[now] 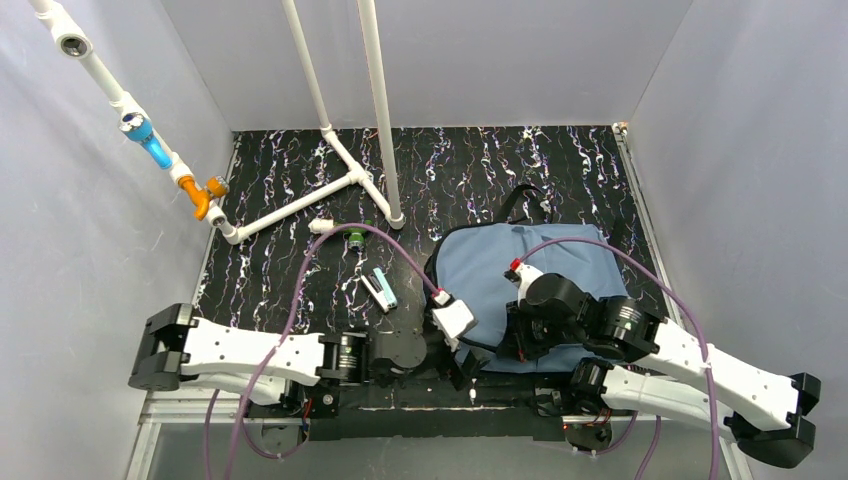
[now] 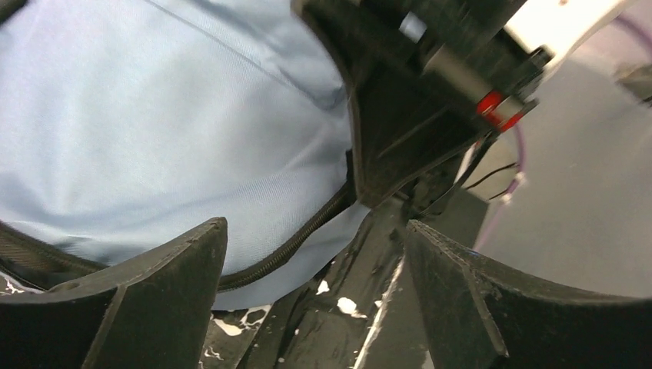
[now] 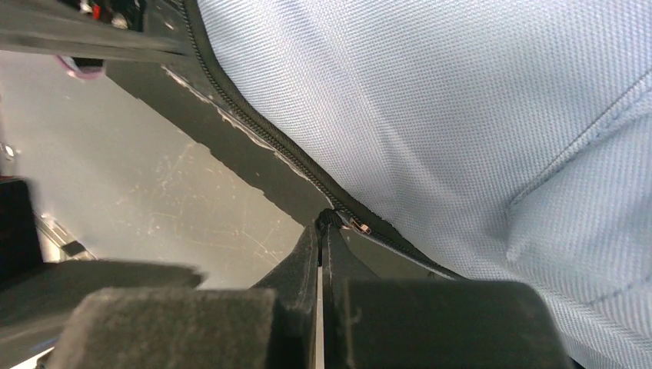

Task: Pack the student bag
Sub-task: Zip the student bag at the center of the board.

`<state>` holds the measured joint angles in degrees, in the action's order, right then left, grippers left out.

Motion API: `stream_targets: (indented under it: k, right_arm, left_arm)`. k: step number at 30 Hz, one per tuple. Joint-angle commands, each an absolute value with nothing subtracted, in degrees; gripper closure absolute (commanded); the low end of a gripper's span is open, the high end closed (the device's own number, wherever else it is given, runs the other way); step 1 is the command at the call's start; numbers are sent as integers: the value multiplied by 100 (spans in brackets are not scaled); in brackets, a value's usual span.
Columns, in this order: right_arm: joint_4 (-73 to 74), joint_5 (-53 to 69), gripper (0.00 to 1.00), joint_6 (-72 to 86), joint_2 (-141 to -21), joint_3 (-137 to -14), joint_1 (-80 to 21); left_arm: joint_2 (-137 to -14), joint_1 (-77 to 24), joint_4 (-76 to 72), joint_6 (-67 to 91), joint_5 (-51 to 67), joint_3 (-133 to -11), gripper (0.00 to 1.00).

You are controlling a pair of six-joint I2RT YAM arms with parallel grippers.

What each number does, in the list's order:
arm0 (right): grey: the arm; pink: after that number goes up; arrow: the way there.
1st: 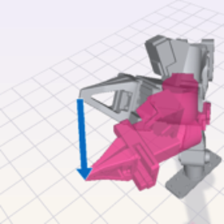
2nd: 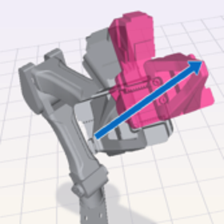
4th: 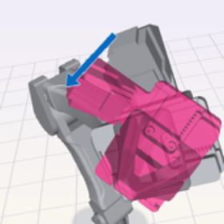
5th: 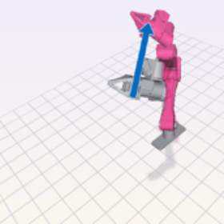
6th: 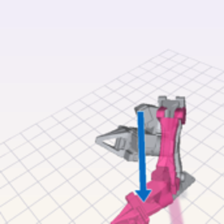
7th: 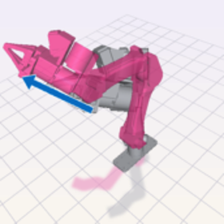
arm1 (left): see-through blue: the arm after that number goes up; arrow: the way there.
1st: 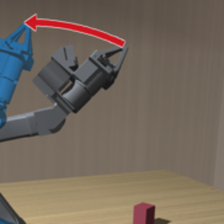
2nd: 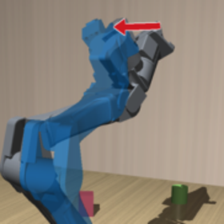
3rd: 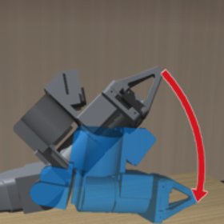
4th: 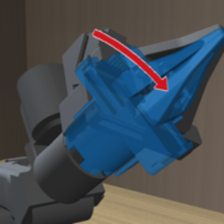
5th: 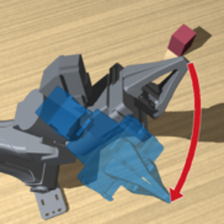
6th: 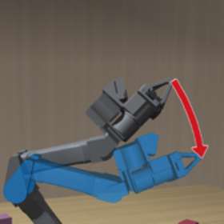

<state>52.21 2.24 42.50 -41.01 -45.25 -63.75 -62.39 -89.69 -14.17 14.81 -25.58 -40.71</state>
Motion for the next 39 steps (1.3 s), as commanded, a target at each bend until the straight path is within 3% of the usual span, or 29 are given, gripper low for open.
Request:
stream_targets:
  k: [1,8,14,17,18,19,20,22,26,28,35,39]
  right_arm:
    - [4466,233,99,4479,-3689,-4645,-6387]
    - [3821,-97,99,4384,-3587,-4536,-6390]
    - [2240,473,99,4200,-4185,-4322,-6389]
    - [2347,499,99,3998,-4470,-4388,-6388]
    - [2686,338,95,3942,-4550,-4472,-6389]
    - [3066,141,77,3880,-4608,-4552,-6382]
    - [3455,-53,69,3842,-4668,-4641,-6381]
    - [4133,-349,60,3771,-4726,-4796,-6382]
    - [4815,-443,30,3869,-4438,-4985,-6386]
    - [4972,-549,23,3963,-4198,-5079,-6383]
    - [5318,-1317,21,4244,-3717,-5313,-6383]
    - [5283,-1284,33,4245,-3681,-5245,-6389]
  left_arm:
    - [-6545,-8922,-1827,1349,-2913,-4201,21]
    - [-6606,-8736,-2072,2492,-2707,-4055,44]
    - [-5710,-8734,-2613,2705,-2699,-3112,40]
    - [-5282,-8736,-2606,2784,-2892,-2791,37]
    - [-5142,-8736,-2590,2795,-2944,-2715,35]
    - [-5025,-8734,-2562,2858,-3021,-2644,34]
    - [-4936,-8736,-2508,2968,-3133,-2608,32]
    - [-4855,-8732,-2152,3312,-3399,-2669,30]
    - [-5046,-8690,-1218,3834,-3515,-3121,25]
    - [-5252,-8646,-817,3914,-3414,-3438,25]
    - [-6225,-8387,1053,4273,-3440,-4828,35]
    - [-6650,-8302,959,3985,-3368,-5119,38]
